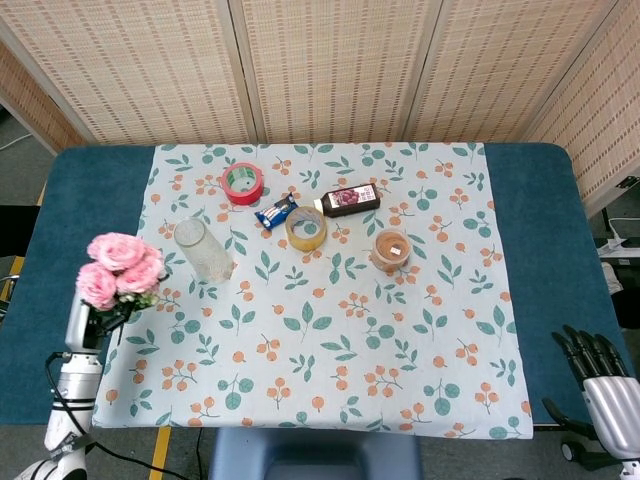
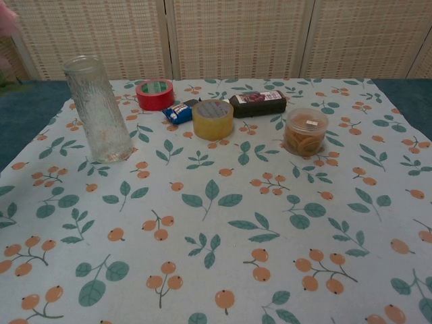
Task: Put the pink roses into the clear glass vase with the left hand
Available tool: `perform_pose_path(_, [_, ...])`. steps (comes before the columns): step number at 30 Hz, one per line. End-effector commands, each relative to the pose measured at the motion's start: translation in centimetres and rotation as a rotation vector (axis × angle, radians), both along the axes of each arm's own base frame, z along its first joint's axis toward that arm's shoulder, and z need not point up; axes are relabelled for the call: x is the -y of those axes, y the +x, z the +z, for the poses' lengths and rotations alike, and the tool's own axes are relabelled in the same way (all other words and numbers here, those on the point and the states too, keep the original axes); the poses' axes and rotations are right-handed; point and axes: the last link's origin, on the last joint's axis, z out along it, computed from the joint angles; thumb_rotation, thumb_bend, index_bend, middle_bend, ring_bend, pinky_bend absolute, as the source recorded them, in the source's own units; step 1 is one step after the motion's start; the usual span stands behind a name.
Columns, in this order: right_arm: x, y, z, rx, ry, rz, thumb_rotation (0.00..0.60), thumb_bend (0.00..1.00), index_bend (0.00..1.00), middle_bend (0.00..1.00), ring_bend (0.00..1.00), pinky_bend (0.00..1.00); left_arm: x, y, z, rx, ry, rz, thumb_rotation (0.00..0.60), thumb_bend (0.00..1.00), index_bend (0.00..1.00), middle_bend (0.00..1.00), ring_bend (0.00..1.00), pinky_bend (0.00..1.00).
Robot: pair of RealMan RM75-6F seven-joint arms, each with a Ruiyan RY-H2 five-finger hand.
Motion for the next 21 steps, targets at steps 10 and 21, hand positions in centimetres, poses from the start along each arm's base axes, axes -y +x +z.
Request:
perform_pose_path(10, [0.3, -0.3, 0.2, 0.013, -0.001, -0.02, 0.499, 0.2, 0.0, 0.0, 0.0, 0.0, -8.4, 9.2, 8.2, 0.314, 0.185, -0.16, 0.6, 0.6, 0.91, 0.76, 0.33, 0.13])
perform_pose_path(21, [0.8, -0.9, 0.4, 0.021, -0.004, -0.05, 0.498, 0.2, 0.0, 0.0, 0.0, 0.0, -14.0, 17.5, 5.2, 0.348, 0.164, -0.215, 0.6, 0.61, 0.91, 0.76, 0.33, 0.12])
